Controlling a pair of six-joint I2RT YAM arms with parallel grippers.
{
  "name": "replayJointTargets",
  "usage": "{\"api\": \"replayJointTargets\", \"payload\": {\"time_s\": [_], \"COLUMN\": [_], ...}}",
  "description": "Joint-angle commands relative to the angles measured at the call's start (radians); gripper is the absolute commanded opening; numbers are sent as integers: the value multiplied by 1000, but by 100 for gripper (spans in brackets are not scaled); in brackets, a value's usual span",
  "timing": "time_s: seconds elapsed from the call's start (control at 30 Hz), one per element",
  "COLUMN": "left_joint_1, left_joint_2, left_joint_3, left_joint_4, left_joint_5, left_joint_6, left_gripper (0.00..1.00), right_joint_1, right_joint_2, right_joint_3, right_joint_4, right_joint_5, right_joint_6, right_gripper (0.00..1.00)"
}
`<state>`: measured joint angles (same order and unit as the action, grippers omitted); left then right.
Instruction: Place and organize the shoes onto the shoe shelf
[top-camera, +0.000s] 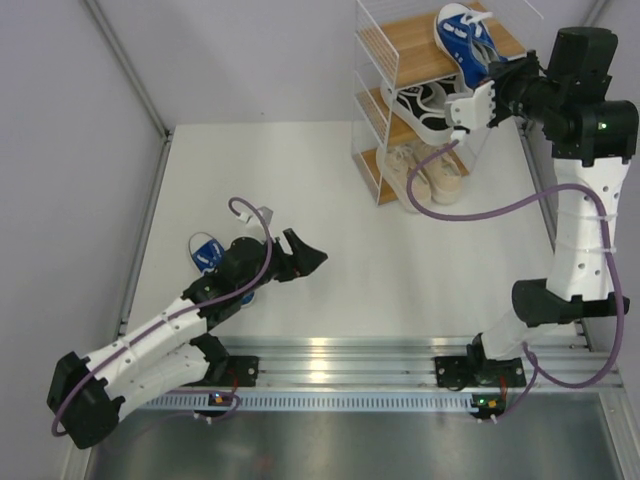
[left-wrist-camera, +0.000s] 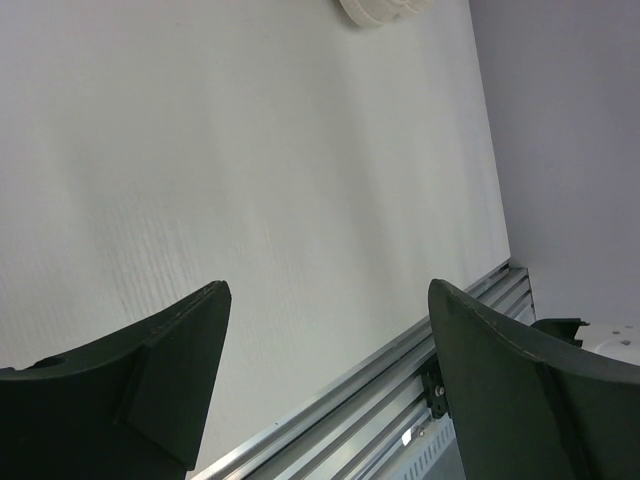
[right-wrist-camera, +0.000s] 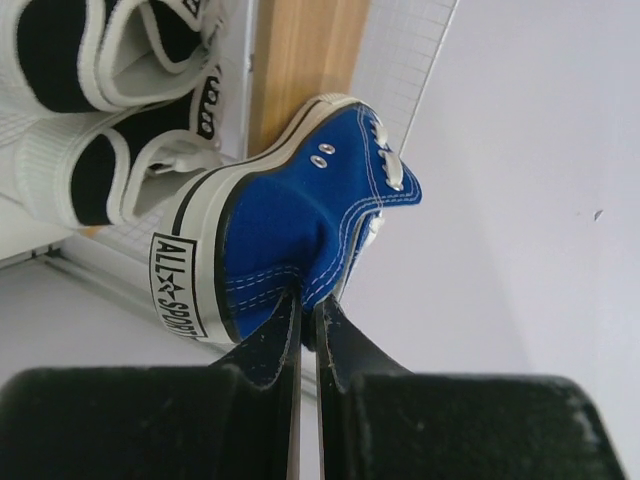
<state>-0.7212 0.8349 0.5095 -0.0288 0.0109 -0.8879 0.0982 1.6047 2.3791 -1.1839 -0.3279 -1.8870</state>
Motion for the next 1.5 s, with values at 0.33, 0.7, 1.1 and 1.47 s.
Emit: {"api": "replayJointTargets", "payload": {"time_s": [0.33,0.7,1.1,1.47], "left_joint_1": [14,22,26,29], "left_joint_2": [-10,-13,-13,-10], "left_joint_3": [-26,-43,-52,-55], "left_joint_4": [95,105,112,115], "left_joint_5": [44,54,61,69], "left_joint_6": [6,0,-5,-9], "left_gripper": [85,85,85,85], "right_joint_1": [-20,-37,-51,-43], "right_joint_2": [100,132,109,60], "right_joint_3": [45,-4,-98,-193], "right_joint_4": [412,500,500,527], "right_joint_5": [-14,35,9,-48], "right_joint_6": [95,173,224,269], "right_gripper": [0,0,5,13]}}
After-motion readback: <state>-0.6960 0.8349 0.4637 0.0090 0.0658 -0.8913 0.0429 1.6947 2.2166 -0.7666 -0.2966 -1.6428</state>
